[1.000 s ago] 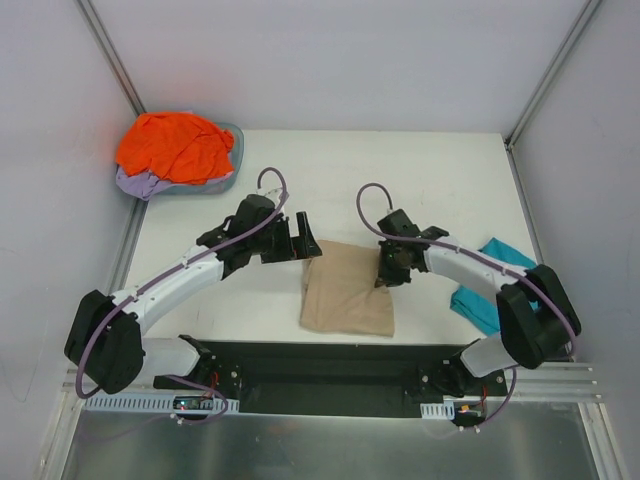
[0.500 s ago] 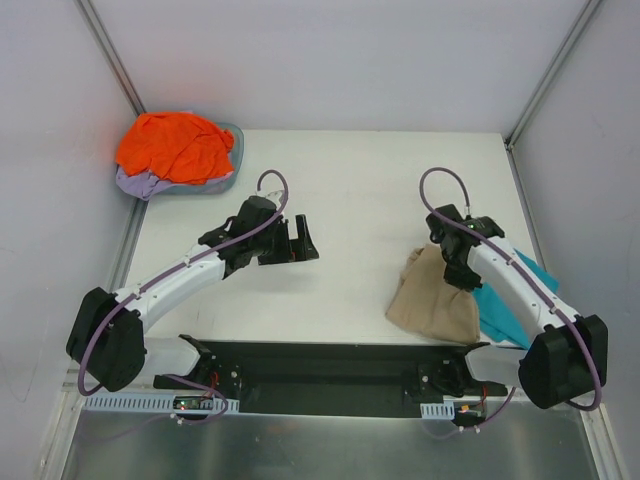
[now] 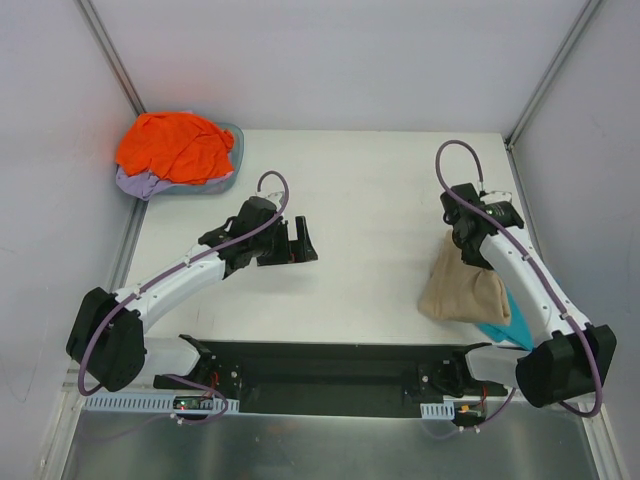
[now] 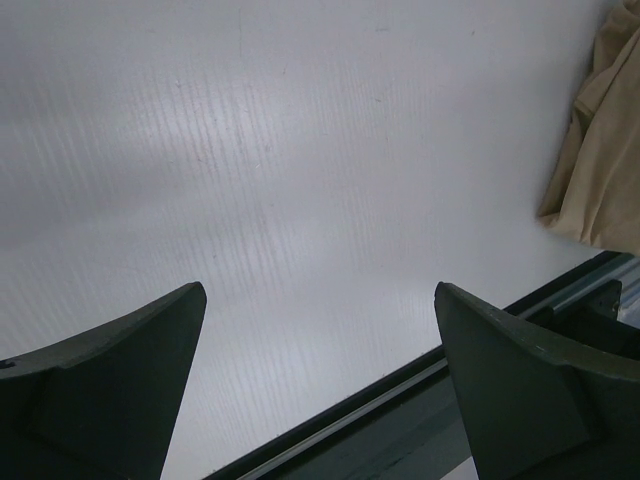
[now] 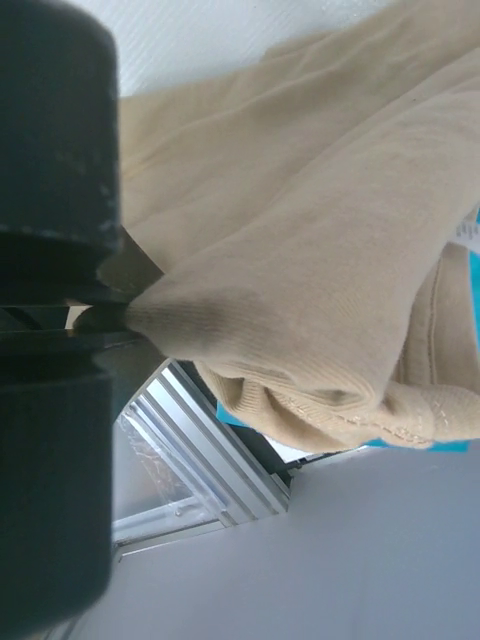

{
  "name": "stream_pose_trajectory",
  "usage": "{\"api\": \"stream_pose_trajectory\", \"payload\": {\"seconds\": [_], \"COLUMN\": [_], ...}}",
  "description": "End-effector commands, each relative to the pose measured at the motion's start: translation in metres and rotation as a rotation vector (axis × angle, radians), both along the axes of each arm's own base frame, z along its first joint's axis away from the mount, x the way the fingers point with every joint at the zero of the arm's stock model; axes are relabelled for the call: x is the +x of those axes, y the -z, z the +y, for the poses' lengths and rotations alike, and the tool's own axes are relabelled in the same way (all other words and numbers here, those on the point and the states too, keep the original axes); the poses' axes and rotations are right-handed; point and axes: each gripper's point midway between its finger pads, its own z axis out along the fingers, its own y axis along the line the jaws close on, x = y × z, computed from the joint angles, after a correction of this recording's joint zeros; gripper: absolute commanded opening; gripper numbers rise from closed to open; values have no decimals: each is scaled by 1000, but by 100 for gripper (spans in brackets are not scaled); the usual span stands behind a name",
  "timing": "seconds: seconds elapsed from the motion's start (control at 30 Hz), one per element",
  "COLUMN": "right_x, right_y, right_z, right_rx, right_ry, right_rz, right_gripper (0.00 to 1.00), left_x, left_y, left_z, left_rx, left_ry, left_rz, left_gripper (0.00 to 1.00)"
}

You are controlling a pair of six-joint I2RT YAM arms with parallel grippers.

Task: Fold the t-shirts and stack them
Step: Put the neatly folded tshirt into the corner of the board with the right arm

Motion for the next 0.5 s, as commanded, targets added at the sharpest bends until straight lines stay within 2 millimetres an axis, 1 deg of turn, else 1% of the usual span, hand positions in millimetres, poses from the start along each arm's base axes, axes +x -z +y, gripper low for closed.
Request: {"api": "stream_pose_trajectory", "payload": {"seconds": [0.0,0.3,0.47], "right_x": [2,12,10], "right_y": [-32,-63,-77], "right_z": [-15,-17,-19], "right_rx": [-60,-45,-45], "right_ry": [4,-5,-20], "right_rz": [-47,-117,-121], "right_gripper": [1,1,1], "left_x": [6,7,8], "left_y": [-2,0,0], "left_z": [5,8,9], "left_rx": [31,47,52], "left_ry": [-8,-17,-19], "left_rz": [-25,-28,-33], "left_gripper": [99,99,99]}}
